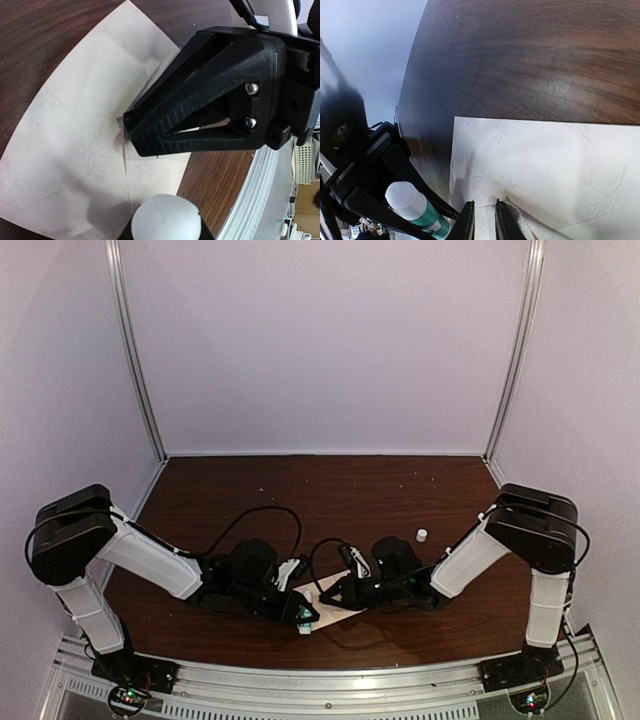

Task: Place the letter into the envelope and seal it
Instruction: Press the envelope flap on the envelope.

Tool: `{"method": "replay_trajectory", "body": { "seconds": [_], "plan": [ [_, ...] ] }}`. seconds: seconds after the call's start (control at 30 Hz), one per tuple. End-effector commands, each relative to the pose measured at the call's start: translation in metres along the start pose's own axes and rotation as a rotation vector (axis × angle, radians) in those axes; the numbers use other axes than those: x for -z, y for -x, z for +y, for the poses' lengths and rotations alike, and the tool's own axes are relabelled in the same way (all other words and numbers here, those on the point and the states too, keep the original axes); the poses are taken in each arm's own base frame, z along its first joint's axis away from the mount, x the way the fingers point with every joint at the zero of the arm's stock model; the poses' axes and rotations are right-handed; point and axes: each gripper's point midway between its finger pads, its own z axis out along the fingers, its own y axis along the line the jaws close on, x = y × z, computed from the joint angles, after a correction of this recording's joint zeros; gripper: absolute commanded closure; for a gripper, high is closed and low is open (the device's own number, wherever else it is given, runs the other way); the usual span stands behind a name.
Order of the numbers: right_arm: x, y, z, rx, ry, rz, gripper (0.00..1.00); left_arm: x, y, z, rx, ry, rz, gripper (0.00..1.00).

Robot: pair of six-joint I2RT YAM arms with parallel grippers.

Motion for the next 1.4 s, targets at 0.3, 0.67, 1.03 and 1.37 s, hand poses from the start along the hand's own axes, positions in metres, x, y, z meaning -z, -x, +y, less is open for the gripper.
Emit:
{"method": "replay_trajectory", "body": {
  "seconds": [0.3,0.67,1.03,1.37],
  "plan": [
    [-0.006,-0.026,-0.032,-0.052,-0.099,0.063,0.85,0.017,0.005,0.023,-0.002,0.165,-0.036,1.0],
    [-0.006,-0.025,-0.032,-0.051,-0.104,0.064,0.85,0.028,0.044,0.032,0.011,0.157,-0.14,1.0],
    [0.016,-0.025,-0.042,-0.047,-0.162,0.037,0.85,0.017,0.011,0.065,0.076,0.232,-0.06,1.0],
    [0.028,-0.026,-0.052,-0.06,-0.189,0.019,0.85,0.02,-0.005,0.072,0.098,0.235,-0.038,1.0]
  ]
}}
